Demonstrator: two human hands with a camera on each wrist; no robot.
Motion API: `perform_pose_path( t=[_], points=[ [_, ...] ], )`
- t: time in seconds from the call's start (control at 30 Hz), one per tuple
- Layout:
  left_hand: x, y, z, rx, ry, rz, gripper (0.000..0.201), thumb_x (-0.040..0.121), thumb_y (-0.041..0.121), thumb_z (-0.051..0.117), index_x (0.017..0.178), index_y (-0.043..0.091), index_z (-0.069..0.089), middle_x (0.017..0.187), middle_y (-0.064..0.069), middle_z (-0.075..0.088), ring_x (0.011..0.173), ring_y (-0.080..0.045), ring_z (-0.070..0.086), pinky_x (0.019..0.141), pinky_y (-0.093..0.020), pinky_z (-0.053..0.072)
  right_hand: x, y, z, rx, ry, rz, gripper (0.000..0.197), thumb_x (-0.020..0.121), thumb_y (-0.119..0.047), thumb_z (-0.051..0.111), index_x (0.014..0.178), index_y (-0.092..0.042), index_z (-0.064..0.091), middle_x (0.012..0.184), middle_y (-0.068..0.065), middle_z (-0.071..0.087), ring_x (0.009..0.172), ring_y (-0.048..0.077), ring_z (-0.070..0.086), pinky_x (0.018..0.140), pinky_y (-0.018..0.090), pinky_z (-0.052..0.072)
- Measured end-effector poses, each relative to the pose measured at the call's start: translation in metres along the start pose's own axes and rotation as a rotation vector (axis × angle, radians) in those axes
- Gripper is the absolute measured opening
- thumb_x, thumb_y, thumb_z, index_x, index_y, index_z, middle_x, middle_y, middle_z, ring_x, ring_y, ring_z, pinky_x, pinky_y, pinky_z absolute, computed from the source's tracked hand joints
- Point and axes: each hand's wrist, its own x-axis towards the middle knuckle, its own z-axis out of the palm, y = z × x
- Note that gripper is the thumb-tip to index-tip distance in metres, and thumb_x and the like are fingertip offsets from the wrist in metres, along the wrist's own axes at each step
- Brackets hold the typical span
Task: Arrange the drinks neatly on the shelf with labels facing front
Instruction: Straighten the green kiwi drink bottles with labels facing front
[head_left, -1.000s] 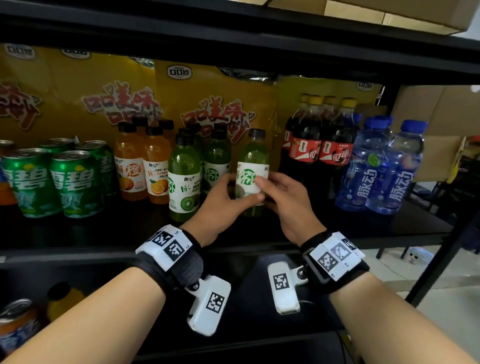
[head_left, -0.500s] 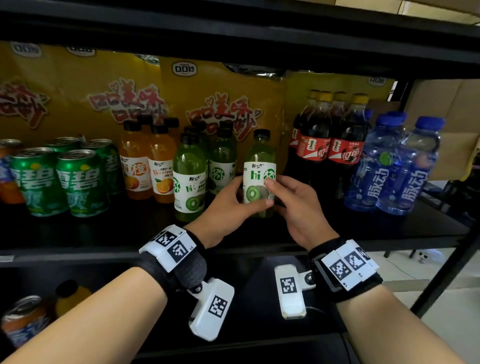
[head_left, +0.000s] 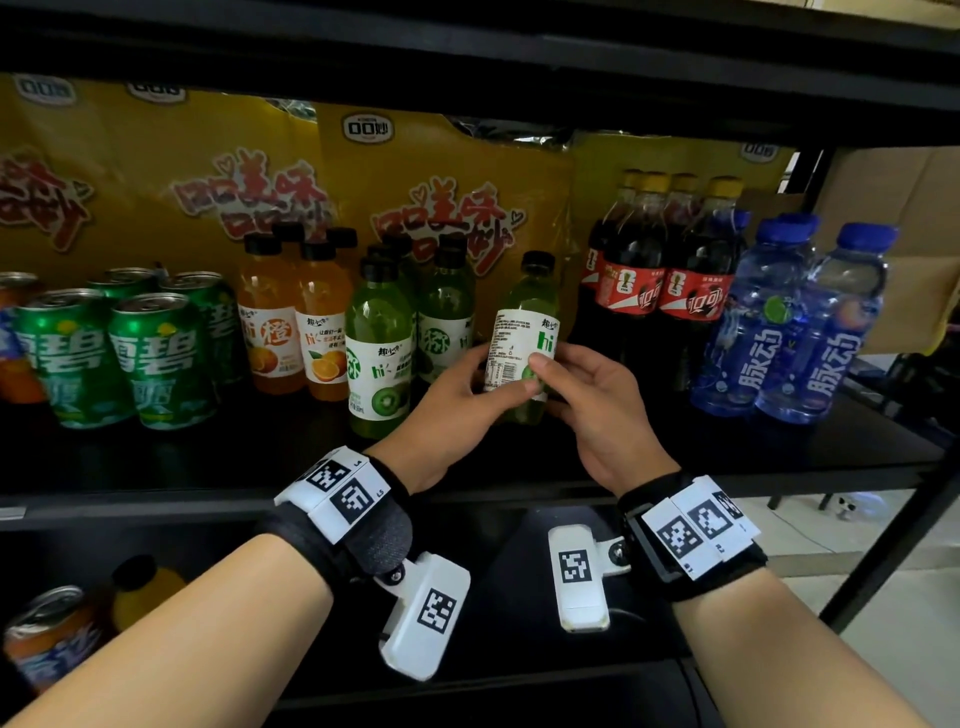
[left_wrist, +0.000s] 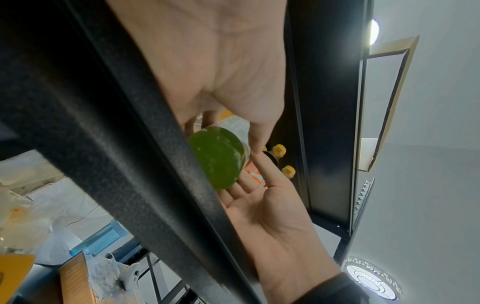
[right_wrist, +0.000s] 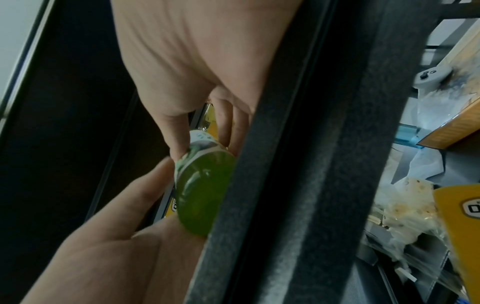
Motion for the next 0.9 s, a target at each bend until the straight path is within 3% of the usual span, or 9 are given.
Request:
perform_pose_path(
  t=[0.1, 0.27, 0.4, 0.53, 0.63, 0.73, 0.9],
  points=[
    [0.0011, 0.0016, 0.0014, -0.128, -0.006, -0.053, 0.04, 0.102, 0.016, 0.059, 0.141, 0.021, 0.056, 0.121, 0.002, 0.072, 0.103, -0.006, 0.071, 0.086, -0.025, 0.059, 0.0016, 0.0004, 0.0011, -0.011, 0.025, 0.013, 0.031, 0.093, -0.012, 0.072, 0.123, -0.003, 0.067, 0.113, 0.014, 0.077, 0.106, 0.024, 0.075, 0.087, 0.032, 0.062],
    [-0.0001, -0.0023, 0.0023, -0.053, 0.017, 0.009, 0.052, 0.098, 0.021, 0.068, 0.146, 0.02, 0.049, 0.124, -0.002, 0.069, 0.107, -0.01, 0.07, 0.088, -0.023, 0.059, 0.0021, 0.001, 0.003, -0.05, 0.012, 0.007, 0.028, 0.092, -0.02, 0.075, 0.116, -0.007, 0.073, 0.109, 0.01, 0.079, 0.105, 0.023, 0.075, 0.09, 0.033, 0.061],
    [-0.0011, -0.0052, -0.0005, 0.122, 0.038, 0.082, 0.065, 0.09, 0.029, 0.078, 0.146, 0.027, 0.045, 0.119, 0.008, 0.065, 0.106, 0.0, 0.065, 0.085, -0.011, 0.053, 0.0021, 0.0022, 0.0008, -0.074, -0.004, 0.013, 0.024, 0.089, -0.017, 0.079, 0.112, -0.013, 0.075, 0.107, 0.006, 0.08, 0.104, 0.019, 0.076, 0.083, 0.026, 0.061],
    [-0.0014, -0.0016, 0.001, 0.087, 0.02, 0.049, 0.053, 0.092, 0.034, 0.075, 0.138, 0.034, 0.05, 0.119, 0.015, 0.065, 0.1, 0.011, 0.064, 0.081, -0.008, 0.052, 0.0024, 0.0002, -0.0005, 0.002, 0.035, -0.002, 0.036, 0.089, -0.013, 0.078, 0.123, -0.003, 0.07, 0.111, 0.012, 0.078, 0.106, 0.023, 0.075, 0.089, 0.033, 0.062],
    [-0.0015, 0.0037, 0.0025, -0.074, 0.0, -0.035, 0.035, 0.099, 0.024, 0.065, 0.132, 0.031, 0.058, 0.121, 0.007, 0.072, 0.104, -0.002, 0.07, 0.083, -0.018, 0.056, 0.0036, 0.0002, 0.0, 0.04, 0.086, -0.002, 0.045, 0.088, -0.01, 0.078, 0.13, -0.002, 0.062, 0.113, 0.016, 0.077, 0.105, 0.025, 0.076, 0.092, 0.037, 0.061],
    [-0.0023, 0.0046, 0.0018, -0.116, -0.006, -0.068, 0.041, 0.099, 0.018, 0.065, 0.139, 0.023, 0.057, 0.123, -0.003, 0.073, 0.11, -0.015, 0.071, 0.089, -0.029, 0.059, 0.0044, 0.0004, 0.001, 0.031, 0.128, -0.007, 0.046, 0.089, -0.01, 0.078, 0.13, -0.001, 0.059, 0.117, 0.018, 0.074, 0.107, 0.028, 0.074, 0.091, 0.038, 0.061],
    [-0.0047, 0.0021, -0.0008, -0.1, 0.027, -0.031, 0.059, 0.09, 0.018, 0.077, 0.142, 0.022, 0.05, 0.124, -0.011, 0.069, 0.111, -0.023, 0.071, 0.093, -0.037, 0.06, 0.0035, 0.001, 0.0006, -0.048, 0.083, -0.01, 0.045, 0.086, -0.022, 0.081, 0.126, -0.008, 0.066, 0.119, 0.011, 0.074, 0.107, 0.022, 0.074, 0.086, 0.035, 0.061]
  ],
)
